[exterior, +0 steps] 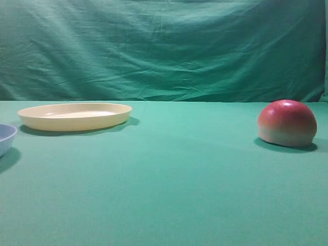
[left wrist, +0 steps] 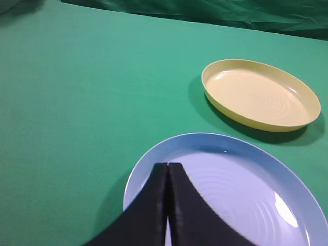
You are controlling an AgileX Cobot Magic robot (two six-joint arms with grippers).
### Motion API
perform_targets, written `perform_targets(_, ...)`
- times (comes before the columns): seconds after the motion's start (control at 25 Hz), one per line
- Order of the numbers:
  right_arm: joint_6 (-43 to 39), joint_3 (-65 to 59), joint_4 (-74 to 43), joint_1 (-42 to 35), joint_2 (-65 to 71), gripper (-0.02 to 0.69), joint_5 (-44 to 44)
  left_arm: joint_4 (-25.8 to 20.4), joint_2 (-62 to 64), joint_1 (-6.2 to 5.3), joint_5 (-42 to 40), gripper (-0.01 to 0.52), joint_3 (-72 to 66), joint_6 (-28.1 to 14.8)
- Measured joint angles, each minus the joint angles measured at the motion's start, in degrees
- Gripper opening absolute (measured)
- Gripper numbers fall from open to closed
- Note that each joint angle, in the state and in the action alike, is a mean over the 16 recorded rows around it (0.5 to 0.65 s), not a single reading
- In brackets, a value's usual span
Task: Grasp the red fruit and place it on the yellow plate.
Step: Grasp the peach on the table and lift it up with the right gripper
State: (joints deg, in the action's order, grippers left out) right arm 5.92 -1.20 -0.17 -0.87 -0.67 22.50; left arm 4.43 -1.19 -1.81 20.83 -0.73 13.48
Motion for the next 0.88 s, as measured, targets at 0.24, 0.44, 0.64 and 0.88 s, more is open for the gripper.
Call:
perform_targets(0.24,0.00,0.00,0.00,0.00,0.00,0.000,0.00,0.00,0.00,0.00,0.00,0.000,0.00,0.00)
perform_targets(0.44,0.00,0.00,0.00,0.00,0.00,0.000,0.00,0.00,0.00,0.00,0.00,0.000,0.00,0.00)
perform_targets(0.64,0.00,0.00,0.00,0.00,0.00,0.000,-0.01,0.00,0.00,0.00,0.00,0.000,0.00,0.00)
perform_targets(0.88,0.00,0.00,0.00,0.00,0.00,0.000,-0.04,0.00,0.00,0.00,0.00,0.000,0.00,0.00)
